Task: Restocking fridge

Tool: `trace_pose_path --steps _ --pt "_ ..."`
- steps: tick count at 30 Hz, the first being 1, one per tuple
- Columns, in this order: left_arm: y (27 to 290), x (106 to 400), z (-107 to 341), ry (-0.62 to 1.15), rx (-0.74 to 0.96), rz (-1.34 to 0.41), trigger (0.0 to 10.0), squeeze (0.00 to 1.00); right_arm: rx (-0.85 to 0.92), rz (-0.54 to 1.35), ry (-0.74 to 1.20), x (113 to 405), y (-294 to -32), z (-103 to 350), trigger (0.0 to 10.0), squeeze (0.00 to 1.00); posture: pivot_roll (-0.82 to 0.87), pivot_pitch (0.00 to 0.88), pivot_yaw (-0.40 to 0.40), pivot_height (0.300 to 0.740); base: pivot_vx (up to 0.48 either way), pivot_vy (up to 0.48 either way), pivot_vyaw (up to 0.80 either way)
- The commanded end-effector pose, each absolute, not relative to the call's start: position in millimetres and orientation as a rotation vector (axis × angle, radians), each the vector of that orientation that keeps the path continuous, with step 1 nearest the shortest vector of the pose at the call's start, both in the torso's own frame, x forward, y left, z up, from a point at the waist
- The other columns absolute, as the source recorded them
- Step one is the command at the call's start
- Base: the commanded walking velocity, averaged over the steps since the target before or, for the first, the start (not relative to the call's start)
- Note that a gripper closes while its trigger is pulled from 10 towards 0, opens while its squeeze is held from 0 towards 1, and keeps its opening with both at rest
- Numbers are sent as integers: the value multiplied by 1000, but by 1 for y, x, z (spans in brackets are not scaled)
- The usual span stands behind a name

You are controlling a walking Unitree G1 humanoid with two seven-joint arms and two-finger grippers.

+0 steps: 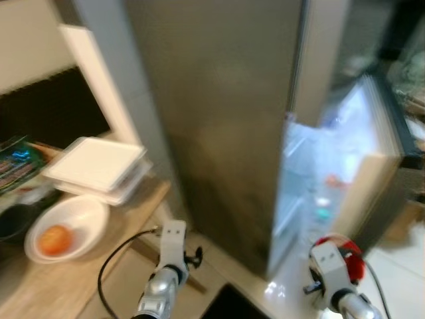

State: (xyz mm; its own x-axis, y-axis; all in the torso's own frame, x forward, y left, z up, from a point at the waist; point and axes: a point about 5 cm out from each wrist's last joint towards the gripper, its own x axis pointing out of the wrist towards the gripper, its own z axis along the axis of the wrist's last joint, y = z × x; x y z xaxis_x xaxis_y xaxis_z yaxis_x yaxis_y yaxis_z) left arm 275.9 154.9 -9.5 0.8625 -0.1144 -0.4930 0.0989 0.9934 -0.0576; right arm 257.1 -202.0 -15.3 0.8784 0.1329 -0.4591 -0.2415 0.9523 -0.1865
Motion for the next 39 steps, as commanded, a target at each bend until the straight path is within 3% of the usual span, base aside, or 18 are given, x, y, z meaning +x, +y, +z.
trace_pose_path --steps 1,6,21,39 --pt "154 272 -13 538 -22 -123 10000 0 -228 187 464 254 -202 -17 10000 0 -97 57 37 740 0 0 0" --pt "155 271 -15 553 -32 -125 10000 0 -224 209 471 250 -198 -20 10000 0 -99 56 40 740 0 0 0" --pt "150 270 -16 573 -48 -166 10000 0 -207 195 477 246 -198 -22 10000 0 -106 67 54 740 0 -332 0" --pt "156 273 -14 571 -47 -140 10000 0 -200 197 460 249 -195 -19 10000 0 -107 72 64 740 0 0 0"
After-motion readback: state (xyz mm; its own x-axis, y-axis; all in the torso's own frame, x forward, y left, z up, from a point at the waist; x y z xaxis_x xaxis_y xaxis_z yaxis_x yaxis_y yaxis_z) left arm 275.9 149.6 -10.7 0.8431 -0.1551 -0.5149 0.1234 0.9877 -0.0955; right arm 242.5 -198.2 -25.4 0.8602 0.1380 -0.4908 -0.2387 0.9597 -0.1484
